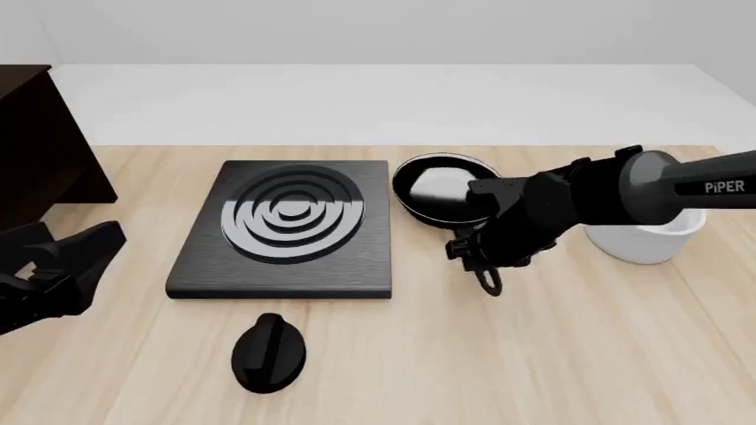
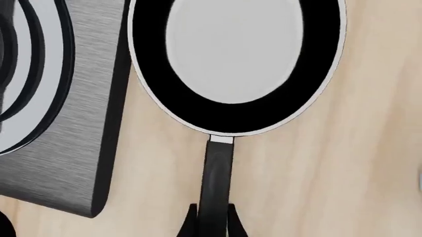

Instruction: Put the frying pan on the cabinet shelf.

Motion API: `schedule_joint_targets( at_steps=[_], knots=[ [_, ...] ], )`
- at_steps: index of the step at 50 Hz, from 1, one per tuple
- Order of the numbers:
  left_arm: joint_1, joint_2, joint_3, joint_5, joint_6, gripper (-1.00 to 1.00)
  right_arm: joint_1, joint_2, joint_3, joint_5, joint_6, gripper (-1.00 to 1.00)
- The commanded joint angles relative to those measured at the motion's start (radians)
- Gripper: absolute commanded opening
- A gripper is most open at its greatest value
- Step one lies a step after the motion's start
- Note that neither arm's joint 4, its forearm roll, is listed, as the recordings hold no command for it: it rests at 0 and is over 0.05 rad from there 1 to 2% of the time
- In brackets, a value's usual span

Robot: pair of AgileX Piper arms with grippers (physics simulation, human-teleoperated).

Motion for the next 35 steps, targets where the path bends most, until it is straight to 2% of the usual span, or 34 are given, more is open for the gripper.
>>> schedule_joint_targets(
  at_steps=[1, 5, 7, 13, 17, 19, 21, 24, 27, 35],
  knots=[
    [0.0, 0.005, -0.002, -0.002, 0.001, 1.0, -0.004, -0.05, -0.002, 0.019, 0.0, -1.0],
    [-0.002, 0.0, -0.007, 0.007, 0.002, 1.0, -0.013, -0.089, -0.01, 0.043, -0.008, -1.0],
    [-0.003, 0.003, 0.009, -0.012, 0.001, 1.0, -0.057, -0.125, -0.017, 0.049, -0.013, -1.0],
    [-0.011, 0.001, 0.006, -0.005, 0.001, 1.0, -0.061, -0.186, -0.024, 0.074, -0.051, -1.0],
    [-0.014, -0.004, 0.004, -0.002, -0.001, 1.0, -0.057, -0.23, -0.028, 0.078, -0.029, -1.0],
    [-0.024, -0.003, 0.013, -0.008, -0.007, 1.0, -0.082, -0.267, -0.043, 0.093, -0.05, -1.0],
    [-0.03, -0.005, 0.015, -0.007, -0.001, 1.0, -0.08, -0.279, -0.045, 0.095, -0.046, -1.0],
    [-0.033, -0.008, -0.009, 0.017, 0.0, 1.0, -0.097, -0.304, -0.052, 0.1, -0.078, -1.0],
    [-0.035, -0.012, 0.002, 0.008, 0.002, 1.0, -0.092, -0.318, -0.057, 0.113, -0.073, -1.0],
    [-0.05, -0.016, 0.009, 0.006, -0.017, 1.0, -0.103, -0.368, -0.109, 0.146, -0.113, -1.0]
  ],
)
